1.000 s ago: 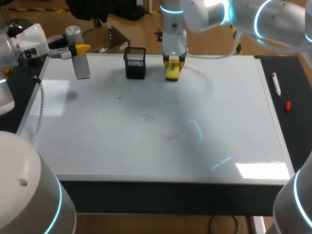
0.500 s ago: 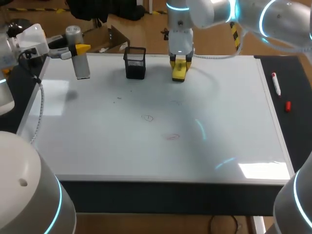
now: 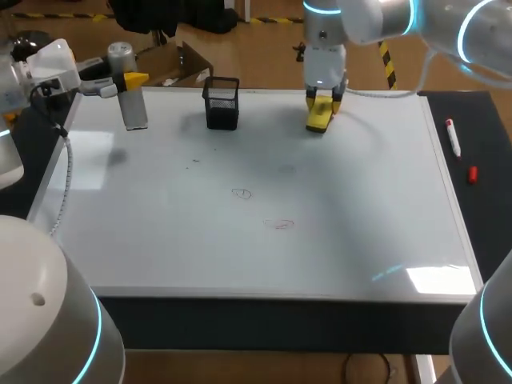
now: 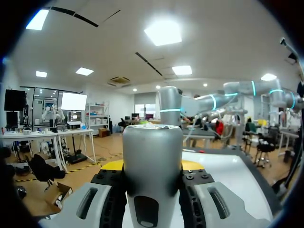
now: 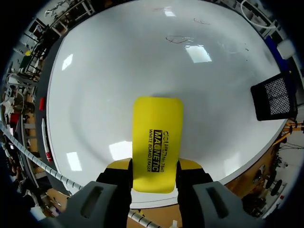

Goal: Pick up the inspection probe, press it on each red-marked spot on the whiteboard one by one, put down the probe, pick up the eraser, and wipe off all the red marks.

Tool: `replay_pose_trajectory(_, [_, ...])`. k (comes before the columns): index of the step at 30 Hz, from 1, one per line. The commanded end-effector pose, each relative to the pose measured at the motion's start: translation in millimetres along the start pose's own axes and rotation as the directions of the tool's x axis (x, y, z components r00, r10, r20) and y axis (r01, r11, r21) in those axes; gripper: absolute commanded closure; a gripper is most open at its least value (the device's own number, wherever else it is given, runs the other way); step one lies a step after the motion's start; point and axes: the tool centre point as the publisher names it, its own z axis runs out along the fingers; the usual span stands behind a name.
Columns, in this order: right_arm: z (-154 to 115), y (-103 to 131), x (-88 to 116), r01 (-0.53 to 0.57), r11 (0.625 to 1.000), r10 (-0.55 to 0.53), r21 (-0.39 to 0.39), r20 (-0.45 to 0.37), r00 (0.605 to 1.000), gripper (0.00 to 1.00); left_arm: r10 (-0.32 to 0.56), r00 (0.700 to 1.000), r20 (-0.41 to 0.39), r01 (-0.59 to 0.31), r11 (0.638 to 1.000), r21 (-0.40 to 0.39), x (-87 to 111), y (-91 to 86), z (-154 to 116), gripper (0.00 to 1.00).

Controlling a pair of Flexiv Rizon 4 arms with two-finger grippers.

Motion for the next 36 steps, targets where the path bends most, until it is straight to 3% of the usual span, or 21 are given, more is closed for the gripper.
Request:
replay_pose_trajectory(1, [-16.2,16.7,39.0,-0.016,0.999,0.015,0.047,0.019,1.0,1.0,0.002,1.0,0.003,-0.002,1.0,0.002,0.8,-0.6,0.0,1.0])
replay_pose_trajectory(20, [-33.2,49.8,118.4,-0.151,0.985,0.147,0.085,0.048,0.988,1.0,0.002,1.0,0.003,-0.002,1.0,0.002,0.8,-0.6,0.0,1.0])
replay_pose_trajectory(36, [-30.7,69.1,165.7,-0.234,0.968,0.228,0.092,0.068,0.971,1.0,0.002,1.0,0.003,-0.002,1.0,0.002,0.8,-0.6,0.0,1.0])
